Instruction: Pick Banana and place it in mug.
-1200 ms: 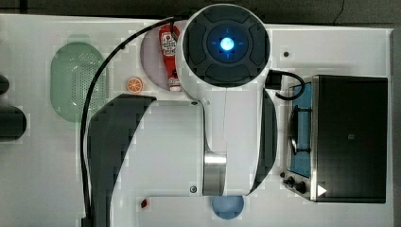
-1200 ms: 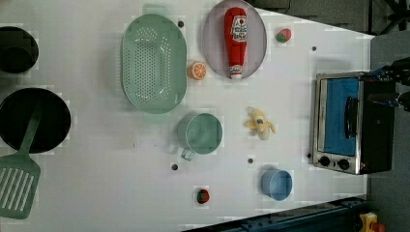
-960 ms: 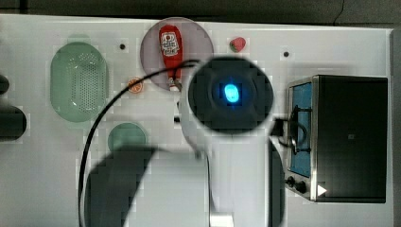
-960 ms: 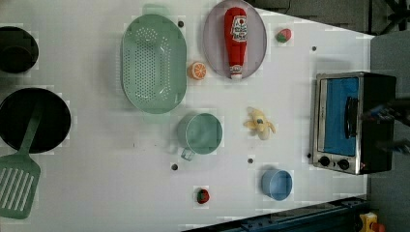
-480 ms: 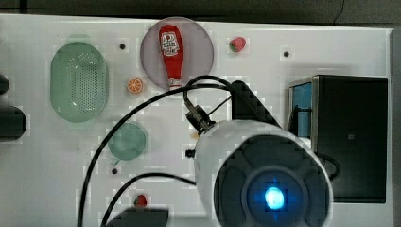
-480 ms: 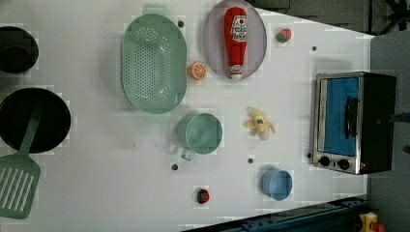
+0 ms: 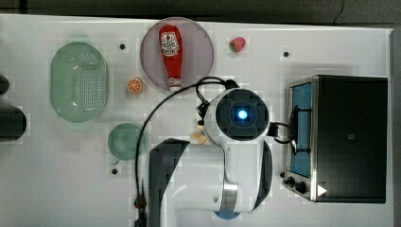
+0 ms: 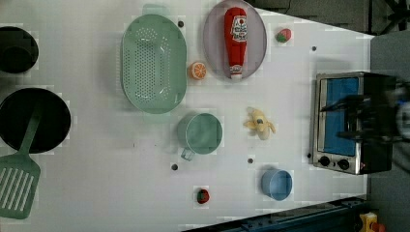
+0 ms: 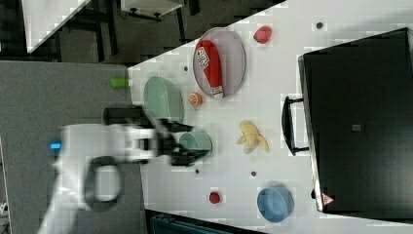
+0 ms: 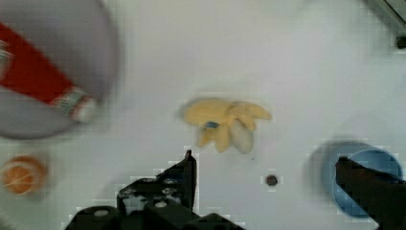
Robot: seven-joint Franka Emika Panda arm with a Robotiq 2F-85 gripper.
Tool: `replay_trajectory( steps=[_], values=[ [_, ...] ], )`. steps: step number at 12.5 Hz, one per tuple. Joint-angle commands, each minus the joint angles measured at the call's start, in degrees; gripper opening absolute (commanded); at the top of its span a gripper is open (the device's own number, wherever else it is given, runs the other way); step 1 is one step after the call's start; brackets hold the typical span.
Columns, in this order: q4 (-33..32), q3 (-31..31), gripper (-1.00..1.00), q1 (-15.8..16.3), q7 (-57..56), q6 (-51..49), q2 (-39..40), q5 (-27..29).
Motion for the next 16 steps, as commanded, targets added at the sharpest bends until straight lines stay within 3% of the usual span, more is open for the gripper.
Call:
replay_trajectory(
  steps=[1, 6, 16],
  values=[
    [-5.69, 1.48, 1.00, -1.03, -3.97, 8.42, -0.14, -0.65],
    [-11.65, 1.24, 1.00, -1.05, -3.97, 23.07, 9.25, -0.65],
    [-11.72, 1.85, 1.00, -0.97, -3.96, 41.71, 26.20, -0.65]
  ],
)
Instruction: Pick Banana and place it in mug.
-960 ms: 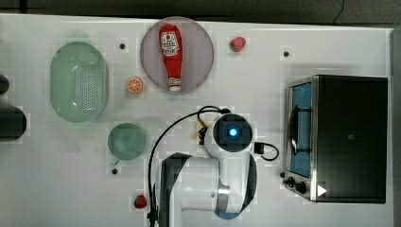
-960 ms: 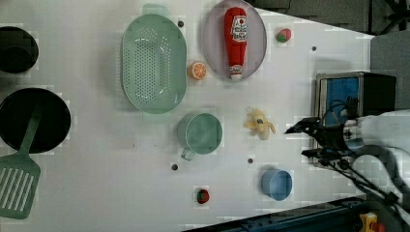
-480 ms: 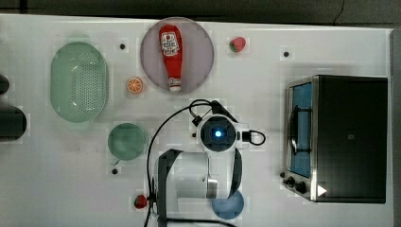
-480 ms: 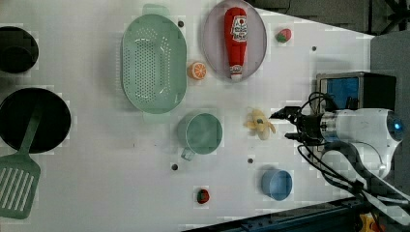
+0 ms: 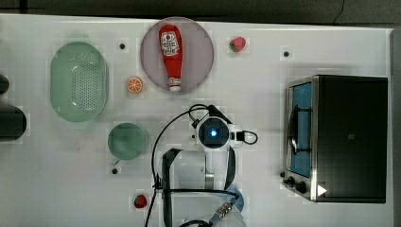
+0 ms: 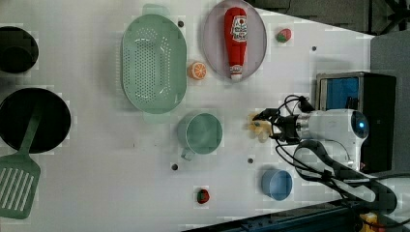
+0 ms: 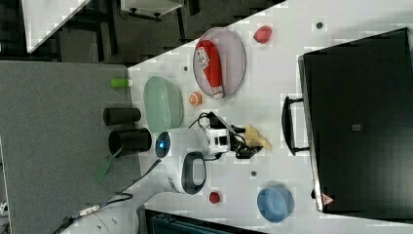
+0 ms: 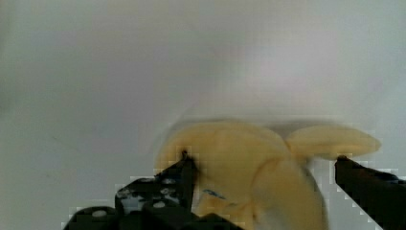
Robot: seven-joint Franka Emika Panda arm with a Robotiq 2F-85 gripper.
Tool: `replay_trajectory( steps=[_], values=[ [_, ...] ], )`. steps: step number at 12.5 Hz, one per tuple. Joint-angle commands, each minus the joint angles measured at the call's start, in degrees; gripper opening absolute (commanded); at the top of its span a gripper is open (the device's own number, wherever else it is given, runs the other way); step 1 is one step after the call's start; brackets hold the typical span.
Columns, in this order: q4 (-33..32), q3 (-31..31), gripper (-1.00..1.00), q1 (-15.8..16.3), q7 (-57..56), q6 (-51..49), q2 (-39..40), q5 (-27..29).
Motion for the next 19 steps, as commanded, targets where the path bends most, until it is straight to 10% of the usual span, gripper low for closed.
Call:
replay_trajectory(
  steps=[1, 6, 11, 19],
  values=[
    [-0.75, -0.76, 1.00, -0.08, -1.31, 4.78, -0.29, 0.34],
    [-0.71, -0.36, -0.26, -0.11, -1.29, 5.81, -0.56, 0.34],
    [-0.39, -0.59, -0.32, -0.30, 0.15, 2.24, -6.00, 0.76],
    [9.65, -0.57, -0.32, -0.65, 0.21, -36.30, -31.16, 0.75]
  ],
)
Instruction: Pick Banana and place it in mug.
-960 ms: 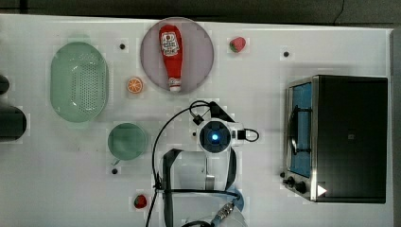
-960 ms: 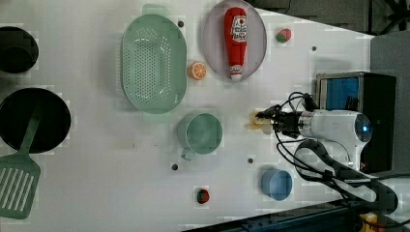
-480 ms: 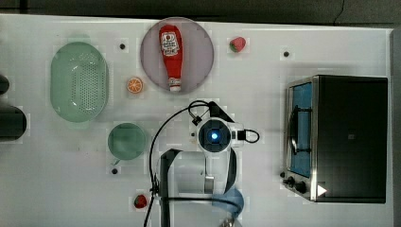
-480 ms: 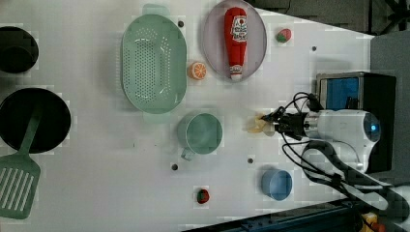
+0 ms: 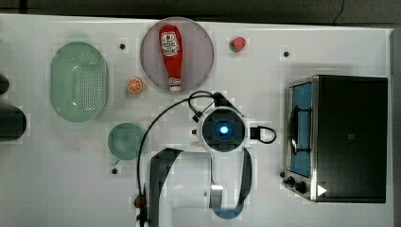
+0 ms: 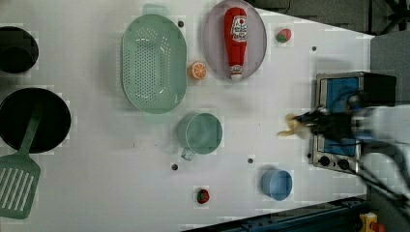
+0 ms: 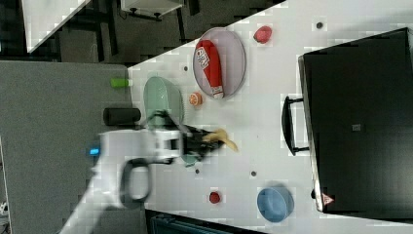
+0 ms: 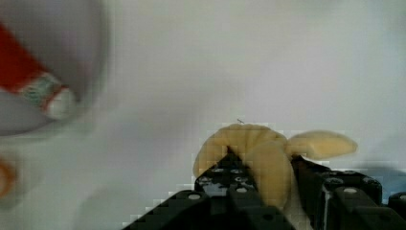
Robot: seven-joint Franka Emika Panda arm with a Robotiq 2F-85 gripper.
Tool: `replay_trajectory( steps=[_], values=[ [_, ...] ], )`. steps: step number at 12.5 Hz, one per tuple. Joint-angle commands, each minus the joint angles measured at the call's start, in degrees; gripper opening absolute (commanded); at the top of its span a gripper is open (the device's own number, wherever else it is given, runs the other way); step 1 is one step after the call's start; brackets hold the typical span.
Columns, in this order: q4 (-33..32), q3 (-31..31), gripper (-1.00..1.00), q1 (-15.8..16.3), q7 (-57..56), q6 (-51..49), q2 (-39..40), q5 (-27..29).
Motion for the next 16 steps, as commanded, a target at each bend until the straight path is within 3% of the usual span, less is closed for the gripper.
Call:
replay_trajectory(
  steps=[1, 4, 7, 10, 16],
  values=[
    [7.58, -1.03, -0.32, 0.11, 0.10, -13.54, -7.84, 0.24],
    [12.85, 0.74, -0.32, 0.68, 0.39, -22.76, -11.35, 0.25],
    [15.14, 6.14, -0.32, 2.16, 6.89, -25.10, -11.95, 0.35],
    [15.12, 13.23, -0.32, 3.20, 17.16, -25.48, -11.56, 0.85],
    [13.10, 24.51, -0.32, 3.73, 30.36, -21.92, -7.68, 8.20]
  ],
)
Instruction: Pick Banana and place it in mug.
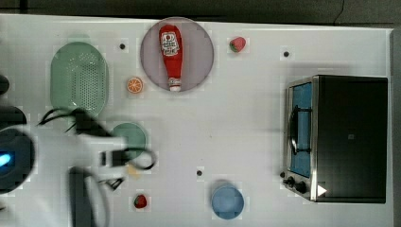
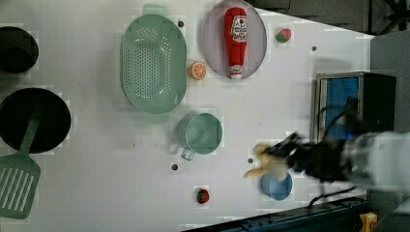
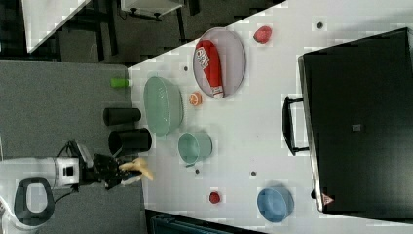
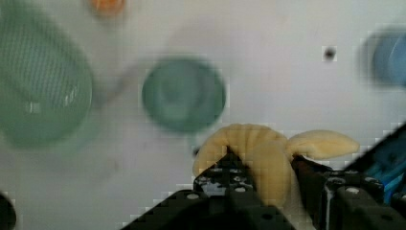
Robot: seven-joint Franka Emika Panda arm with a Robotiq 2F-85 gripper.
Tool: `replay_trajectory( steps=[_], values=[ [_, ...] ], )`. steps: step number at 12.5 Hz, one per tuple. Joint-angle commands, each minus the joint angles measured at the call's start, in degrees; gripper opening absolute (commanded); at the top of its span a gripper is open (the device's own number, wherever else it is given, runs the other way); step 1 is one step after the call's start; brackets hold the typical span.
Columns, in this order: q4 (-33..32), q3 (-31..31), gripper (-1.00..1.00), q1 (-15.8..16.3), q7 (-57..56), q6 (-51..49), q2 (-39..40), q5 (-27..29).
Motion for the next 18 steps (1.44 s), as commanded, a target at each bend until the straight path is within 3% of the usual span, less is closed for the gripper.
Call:
replay_trajectory(
  steps=[1, 6, 11, 16, 17, 18],
  values=[
    [-1.64, 0.46, -0.32, -0.35, 12.48, 5.95, 1.03, -0.36],
    [-9.33, 3.00, -0.32, -0.36, 19.61, 23.99, 9.03, -0.58],
    [-10.33, 1.94, -0.24, -0.40, 19.89, 34.72, 19.33, -4.39],
    [-10.39, 1.14, 0.84, -0.47, 20.28, 37.69, 21.15, -5.98],
    [-10.35, 0.99, 0.99, -0.48, 20.27, 36.99, 20.09, -5.97],
    [-10.10, 0.92, 1.00, -0.49, 20.27, 36.52, 18.67, -5.94]
  ],
)
